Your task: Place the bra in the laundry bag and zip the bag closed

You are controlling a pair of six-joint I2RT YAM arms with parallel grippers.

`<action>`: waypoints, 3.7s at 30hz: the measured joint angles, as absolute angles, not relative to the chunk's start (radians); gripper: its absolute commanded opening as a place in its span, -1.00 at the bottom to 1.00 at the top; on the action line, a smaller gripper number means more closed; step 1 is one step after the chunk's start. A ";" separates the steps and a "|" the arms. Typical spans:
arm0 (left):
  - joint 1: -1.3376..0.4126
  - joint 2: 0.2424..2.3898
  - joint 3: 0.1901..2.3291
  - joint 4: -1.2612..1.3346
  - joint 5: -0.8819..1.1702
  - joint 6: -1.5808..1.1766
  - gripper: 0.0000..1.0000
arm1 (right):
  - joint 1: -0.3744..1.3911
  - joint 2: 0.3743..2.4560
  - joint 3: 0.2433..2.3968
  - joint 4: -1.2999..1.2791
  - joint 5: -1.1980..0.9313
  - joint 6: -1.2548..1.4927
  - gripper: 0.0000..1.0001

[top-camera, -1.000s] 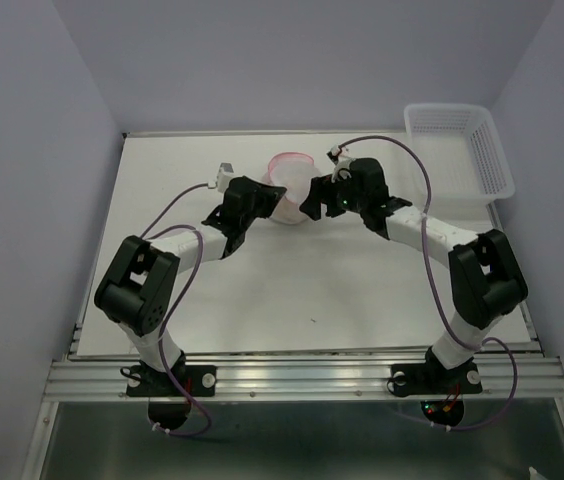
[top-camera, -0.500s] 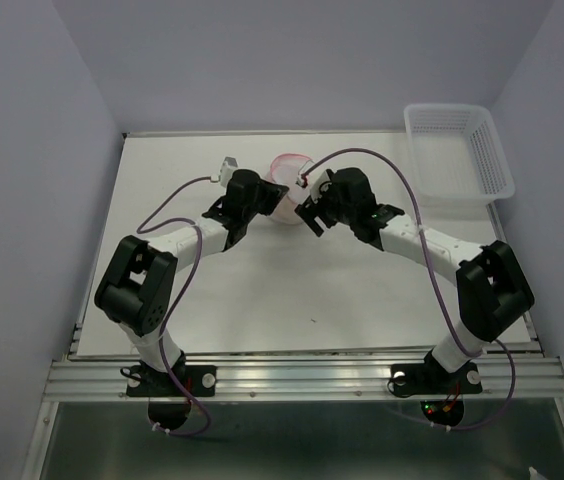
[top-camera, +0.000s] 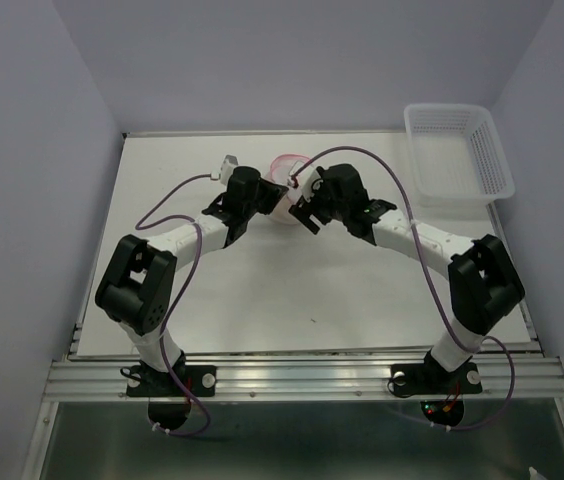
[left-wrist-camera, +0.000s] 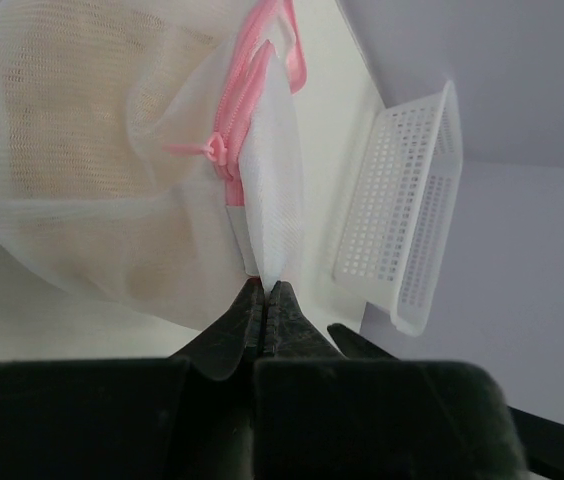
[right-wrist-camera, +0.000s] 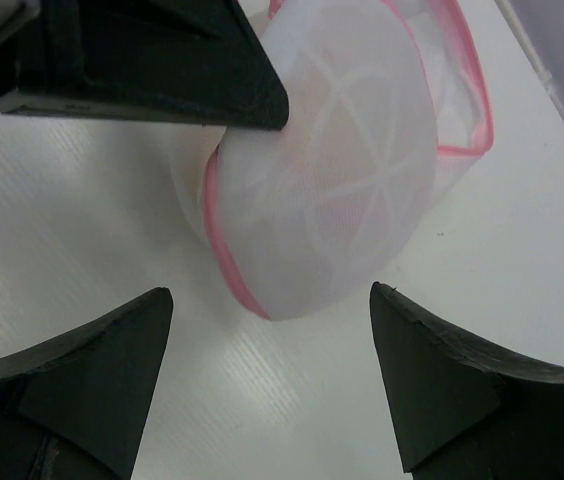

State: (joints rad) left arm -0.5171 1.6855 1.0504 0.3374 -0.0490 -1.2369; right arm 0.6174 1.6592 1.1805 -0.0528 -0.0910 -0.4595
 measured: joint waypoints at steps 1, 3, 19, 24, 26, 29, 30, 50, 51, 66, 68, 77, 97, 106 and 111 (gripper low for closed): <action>-0.517 1.686 1.050 0.333 -0.048 -1.236 -1.00 | 0.618 1.681 1.200 -0.049 -0.093 -0.469 0.71; -0.517 1.686 1.052 0.327 -0.044 -1.234 -1.00 | 0.621 1.731 1.238 -0.027 -0.094 -0.487 0.71; -0.515 1.686 1.087 0.305 -0.027 -1.181 0.13 | 0.624 1.850 1.285 0.143 -0.066 -0.593 -0.69; -0.501 1.663 1.069 0.276 -0.019 -1.152 0.39 | 0.623 1.848 1.276 0.168 -0.068 -0.619 -0.69; -0.492 1.630 1.044 0.268 -0.017 -1.143 0.41 | 0.624 1.847 1.274 0.174 -0.068 -0.626 -0.68; -0.473 1.567 1.009 0.257 -0.015 -1.127 0.44 | 0.624 1.837 1.259 0.184 -0.072 -0.632 -0.68; -0.469 1.551 1.000 0.256 -0.015 -1.121 0.44 | 0.623 1.834 1.255 0.185 -0.072 -0.632 -0.68; -0.319 1.409 0.843 0.374 0.425 -0.348 0.19 | 0.624 1.788 1.229 0.179 -0.088 -0.632 -0.67; -0.320 1.409 0.843 0.387 0.459 -0.297 0.17 | 0.624 1.788 1.229 0.179 -0.088 -0.632 -0.67; -0.321 1.564 0.966 0.335 0.492 -0.128 -0.05 | 0.624 1.776 1.229 0.163 -0.118 -0.632 -0.67; -0.321 1.570 0.978 0.332 0.485 -0.122 -0.06 | 0.624 1.769 1.229 0.162 -0.128 -0.632 -0.67; -0.322 1.616 1.027 0.330 0.465 -0.111 -0.33 | 0.623 1.760 1.229 0.157 -0.139 -0.631 -0.67; -0.328 1.583 1.013 0.296 0.467 -0.134 -1.00 | 0.582 1.758 1.229 0.156 -0.093 -0.596 0.99; -0.366 1.515 0.995 0.247 0.508 -0.251 -1.00 | 0.570 1.562 1.164 0.023 -0.246 -0.598 1.00; -0.378 1.512 0.995 0.207 0.509 -0.324 -1.00 | 0.570 1.518 1.193 -0.042 -0.309 -0.597 1.00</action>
